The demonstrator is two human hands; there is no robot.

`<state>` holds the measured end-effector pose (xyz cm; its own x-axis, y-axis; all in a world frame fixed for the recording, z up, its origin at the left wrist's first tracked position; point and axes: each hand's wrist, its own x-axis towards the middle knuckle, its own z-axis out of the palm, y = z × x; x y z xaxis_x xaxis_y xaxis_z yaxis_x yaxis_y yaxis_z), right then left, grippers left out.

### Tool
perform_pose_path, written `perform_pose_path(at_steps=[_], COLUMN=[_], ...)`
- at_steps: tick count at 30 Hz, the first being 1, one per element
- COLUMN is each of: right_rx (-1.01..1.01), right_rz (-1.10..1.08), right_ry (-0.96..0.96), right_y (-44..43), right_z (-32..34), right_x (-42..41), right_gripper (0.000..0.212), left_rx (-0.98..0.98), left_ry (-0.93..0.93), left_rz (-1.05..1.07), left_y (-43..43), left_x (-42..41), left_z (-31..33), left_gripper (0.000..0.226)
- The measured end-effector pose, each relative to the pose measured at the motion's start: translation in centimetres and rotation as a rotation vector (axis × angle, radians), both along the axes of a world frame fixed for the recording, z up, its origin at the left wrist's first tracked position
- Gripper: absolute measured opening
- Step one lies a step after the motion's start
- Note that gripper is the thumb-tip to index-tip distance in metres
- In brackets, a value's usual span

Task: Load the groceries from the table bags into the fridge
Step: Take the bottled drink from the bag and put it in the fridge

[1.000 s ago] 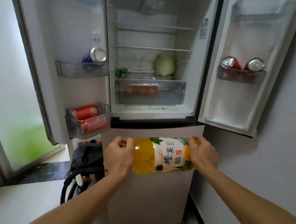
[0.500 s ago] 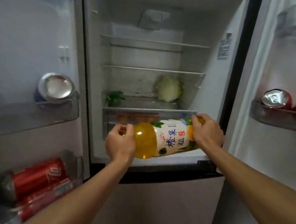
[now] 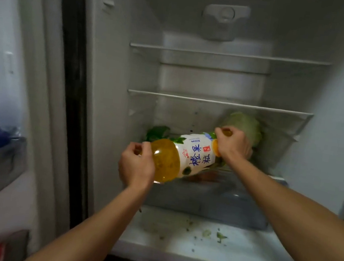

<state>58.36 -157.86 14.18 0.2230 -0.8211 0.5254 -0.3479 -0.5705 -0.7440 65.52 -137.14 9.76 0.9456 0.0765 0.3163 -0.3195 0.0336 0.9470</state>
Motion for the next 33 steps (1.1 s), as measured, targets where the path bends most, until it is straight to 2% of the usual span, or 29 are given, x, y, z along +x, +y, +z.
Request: perform_pose_path(at_steps=[4,8,10,13,15,17,19,23,25,30,33], right_rx=[0.121,0.169,0.152,0.009,-0.060,-0.035,0.020,0.047,0.002,0.029,0.069], right_rz=[0.149,0.284,0.298,0.184,0.113,0.107,0.150,0.397,0.478,0.573,0.618], right_ry=[-0.013,-0.033,0.020,0.235,0.315,0.329,0.264,0.067,0.042,0.153,0.144], right_y=[-3.6,-5.9,-6.6,-7.4,-7.6,-7.9,-7.9,-5.1,-3.9,-4.2,-4.8], right_z=[-0.5,-0.7,-0.5,0.0,0.3,0.1,-0.4,-2.1,-3.0,-3.9,-3.2], right_x=[5.1,9.2,10.9,12.7,12.9,12.8,12.4,10.1,8.8,7.8,9.6], right_gripper=[0.030,0.017,0.031,0.065,0.077,0.071,0.058,0.034,0.034,0.052,0.048], left_rx=[0.021,0.069,0.145,0.315,0.342,0.313,0.327,0.485,0.554,0.627,0.694], left_ry=[0.000,-0.027,-0.066,-0.168,-0.206,-0.207,-0.223,-0.327,-0.360,-0.381,-0.365], left_rz=[0.080,0.125,0.101,0.011,-0.112,-0.260,-0.351,-0.356,-0.385,-0.534,-0.510], left_y=[-2.4,-3.8,-4.3,-4.6,-4.4,-4.3,-4.6,-7.0,-8.0,-8.9,-9.3], left_x=[1.7,3.2,4.1,5.2,5.8,6.4,6.7,6.2,5.9,7.5,8.5], left_z=[0.1,0.7,0.6,0.3,0.2,0.2,0.0,-0.2,0.1,0.0,-0.1], left_gripper=[0.024,0.023,0.027,0.039,0.040,0.038,0.045,0.053,0.055,0.056,0.059])
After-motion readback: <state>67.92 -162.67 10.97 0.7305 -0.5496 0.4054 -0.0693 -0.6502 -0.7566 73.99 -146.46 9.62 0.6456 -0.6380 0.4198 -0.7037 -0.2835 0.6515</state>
